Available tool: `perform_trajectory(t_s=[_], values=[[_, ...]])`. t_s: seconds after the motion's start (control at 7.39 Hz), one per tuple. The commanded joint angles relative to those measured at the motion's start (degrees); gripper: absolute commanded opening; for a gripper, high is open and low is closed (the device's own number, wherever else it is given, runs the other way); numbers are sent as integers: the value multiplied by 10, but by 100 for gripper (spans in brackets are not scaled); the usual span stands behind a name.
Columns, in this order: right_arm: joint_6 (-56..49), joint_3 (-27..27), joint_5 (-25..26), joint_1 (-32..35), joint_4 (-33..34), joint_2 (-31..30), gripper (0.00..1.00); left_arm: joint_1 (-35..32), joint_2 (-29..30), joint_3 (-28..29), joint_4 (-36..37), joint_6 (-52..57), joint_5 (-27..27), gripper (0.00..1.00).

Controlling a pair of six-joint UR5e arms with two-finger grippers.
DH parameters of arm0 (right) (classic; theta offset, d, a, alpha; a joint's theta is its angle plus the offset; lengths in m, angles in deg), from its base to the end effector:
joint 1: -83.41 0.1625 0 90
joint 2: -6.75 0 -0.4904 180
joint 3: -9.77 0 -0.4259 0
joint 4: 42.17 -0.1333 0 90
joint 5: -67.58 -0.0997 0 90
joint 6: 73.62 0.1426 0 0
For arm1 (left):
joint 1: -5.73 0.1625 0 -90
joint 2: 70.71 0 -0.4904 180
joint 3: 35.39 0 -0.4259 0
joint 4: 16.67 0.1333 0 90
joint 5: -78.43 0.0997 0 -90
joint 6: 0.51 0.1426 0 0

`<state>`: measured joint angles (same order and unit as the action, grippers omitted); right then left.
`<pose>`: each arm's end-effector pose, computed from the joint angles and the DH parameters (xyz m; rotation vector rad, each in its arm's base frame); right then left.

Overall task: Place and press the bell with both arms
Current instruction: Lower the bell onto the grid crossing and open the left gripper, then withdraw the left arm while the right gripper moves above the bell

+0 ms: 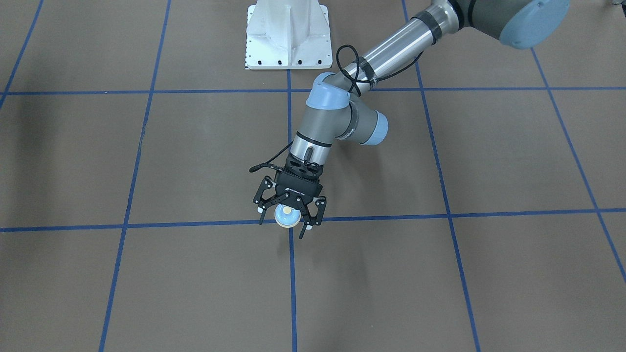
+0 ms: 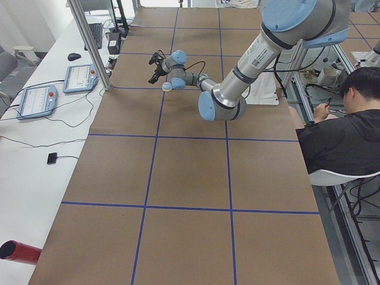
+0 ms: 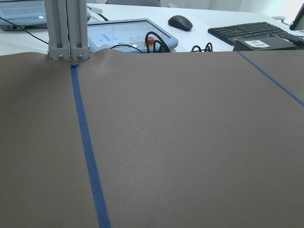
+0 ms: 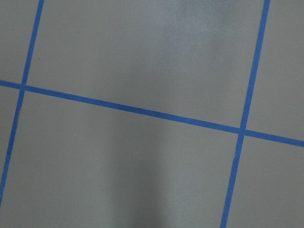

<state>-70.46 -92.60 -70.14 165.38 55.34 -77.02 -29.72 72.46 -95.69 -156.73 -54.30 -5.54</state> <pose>-0.0525 -0.5714 0.5891 0.1005 -0.8447 -0.1604 0.6858 -0.6703 0.2314 0.8237 0.9865 -0.0561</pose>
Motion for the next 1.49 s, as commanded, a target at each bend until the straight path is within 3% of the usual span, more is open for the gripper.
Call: perform_trajectory(t_s=[0.0,0.27,0.54,0.81,0.95,1.08,1.22,1.35], values=[[123,6,4,-61,-2,68,100,-71,-3,-9,91,31,-94,100],[283,9,5,-151,-2,150,100,-120,-24,-9,123,91,-146,100],[435,15,73,-247,-3,228,100,-173,-81,-30,122,124,-224,100],[538,65,108,-304,-5,317,98,-228,-160,-72,124,192,-291,100],[582,115,129,-321,-5,374,82,-260,-199,-94,124,231,-327,100],[589,148,156,-345,-18,409,53,-289,-231,-111,124,257,-351,100],[592,175,170,-357,-74,414,10,-313,-256,-125,125,282,-377,100],[592,194,171,-362,-99,414,0,-333,-268,-129,124,298,-396,100]])
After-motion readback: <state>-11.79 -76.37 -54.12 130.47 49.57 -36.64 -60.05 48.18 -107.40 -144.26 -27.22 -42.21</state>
